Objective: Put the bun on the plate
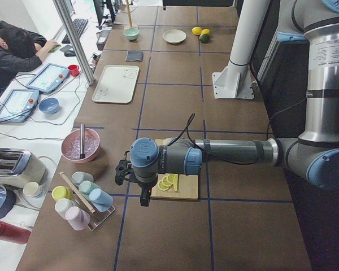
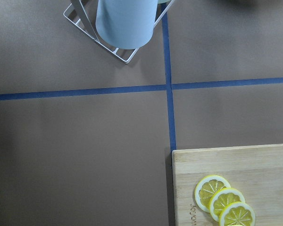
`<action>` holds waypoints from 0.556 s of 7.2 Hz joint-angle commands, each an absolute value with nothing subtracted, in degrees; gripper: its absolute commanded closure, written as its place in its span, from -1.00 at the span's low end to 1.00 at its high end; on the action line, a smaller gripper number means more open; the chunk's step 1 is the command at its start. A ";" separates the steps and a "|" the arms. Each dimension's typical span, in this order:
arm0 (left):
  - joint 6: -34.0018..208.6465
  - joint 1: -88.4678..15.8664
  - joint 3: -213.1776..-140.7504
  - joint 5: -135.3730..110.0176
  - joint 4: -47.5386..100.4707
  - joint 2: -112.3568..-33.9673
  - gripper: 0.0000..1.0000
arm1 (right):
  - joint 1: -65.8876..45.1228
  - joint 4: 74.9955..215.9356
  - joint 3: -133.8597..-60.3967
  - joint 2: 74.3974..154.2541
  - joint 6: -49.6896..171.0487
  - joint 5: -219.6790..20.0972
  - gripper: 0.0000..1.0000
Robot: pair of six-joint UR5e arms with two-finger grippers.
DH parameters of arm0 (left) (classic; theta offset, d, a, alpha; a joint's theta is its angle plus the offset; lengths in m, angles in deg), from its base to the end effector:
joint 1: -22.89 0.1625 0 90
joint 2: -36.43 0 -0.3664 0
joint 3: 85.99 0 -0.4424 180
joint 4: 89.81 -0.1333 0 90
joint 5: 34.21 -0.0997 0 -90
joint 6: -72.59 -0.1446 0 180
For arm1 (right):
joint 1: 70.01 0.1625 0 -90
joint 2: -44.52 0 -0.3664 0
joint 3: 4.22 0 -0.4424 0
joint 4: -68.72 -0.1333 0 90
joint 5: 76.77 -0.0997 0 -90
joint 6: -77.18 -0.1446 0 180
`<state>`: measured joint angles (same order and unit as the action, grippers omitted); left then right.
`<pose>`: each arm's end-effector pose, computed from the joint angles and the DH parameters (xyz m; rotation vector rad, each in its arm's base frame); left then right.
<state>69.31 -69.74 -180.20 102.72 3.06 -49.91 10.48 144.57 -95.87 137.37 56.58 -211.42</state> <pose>-0.0517 -0.5226 0.6165 0.0985 0.8149 0.0351 -0.0587 -0.5421 0.6156 0.0055 -0.8050 0.0949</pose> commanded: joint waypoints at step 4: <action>69.60 -69.74 -180.74 102.81 3.26 -50.14 -1.00 | -7.49 117.06 -95.63 144.45 30.69 -203.19 -0.99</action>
